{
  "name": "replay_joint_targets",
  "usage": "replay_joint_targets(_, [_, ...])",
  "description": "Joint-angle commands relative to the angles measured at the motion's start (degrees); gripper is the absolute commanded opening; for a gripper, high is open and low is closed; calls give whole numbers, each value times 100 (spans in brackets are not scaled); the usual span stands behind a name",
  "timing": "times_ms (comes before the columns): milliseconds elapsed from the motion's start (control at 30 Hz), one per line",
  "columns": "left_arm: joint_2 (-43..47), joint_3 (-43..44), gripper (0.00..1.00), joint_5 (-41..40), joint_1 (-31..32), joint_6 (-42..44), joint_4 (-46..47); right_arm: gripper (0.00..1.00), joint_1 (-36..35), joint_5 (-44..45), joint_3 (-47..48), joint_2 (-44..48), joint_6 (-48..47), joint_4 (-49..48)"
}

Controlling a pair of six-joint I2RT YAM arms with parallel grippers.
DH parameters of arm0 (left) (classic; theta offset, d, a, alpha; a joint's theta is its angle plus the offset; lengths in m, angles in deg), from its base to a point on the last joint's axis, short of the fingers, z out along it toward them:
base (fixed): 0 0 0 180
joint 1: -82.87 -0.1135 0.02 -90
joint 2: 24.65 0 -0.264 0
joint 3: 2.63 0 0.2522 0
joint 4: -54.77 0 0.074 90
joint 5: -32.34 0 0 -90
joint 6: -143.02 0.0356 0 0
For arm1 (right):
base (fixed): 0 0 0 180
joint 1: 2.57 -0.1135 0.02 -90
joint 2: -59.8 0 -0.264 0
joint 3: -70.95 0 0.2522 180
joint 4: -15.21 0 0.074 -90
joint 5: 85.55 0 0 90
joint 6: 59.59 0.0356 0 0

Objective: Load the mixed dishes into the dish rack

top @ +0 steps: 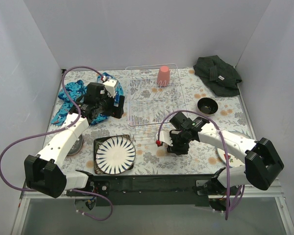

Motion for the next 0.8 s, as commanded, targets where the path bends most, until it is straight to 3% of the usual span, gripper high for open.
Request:
replay_joint_targets(0, [314,53,98,-77,-53,-19,73,48,-91,149,-141,-9,79,-212])
replay_joint_targets(67, [340,35,98,-86,-88,-19,81,45,-126,254,-211,0,96,-283])
replay_joint_targets(233, [428,-44,98,-69,-184,-36,134,21,-135,360,-273,79,166,-240])
replay_joint_targets(367, [455,-35,98,-69,-202,69,187,1,-135,237,-63,324,132,401])
replay_joint_targets(467, [490,-79,98,-86,-202,122,353,1,-135,-140,192,631,-88,1366])
replay_joint_targets(600, [569,-114,98,-130,-202,-10,793,1,-143,-826,998,1238,-185,1887])
replay_joint_targets(767, [122,114,98,-297,-202,-238,978,1,-135,-1161,2352,889,-281,2556])
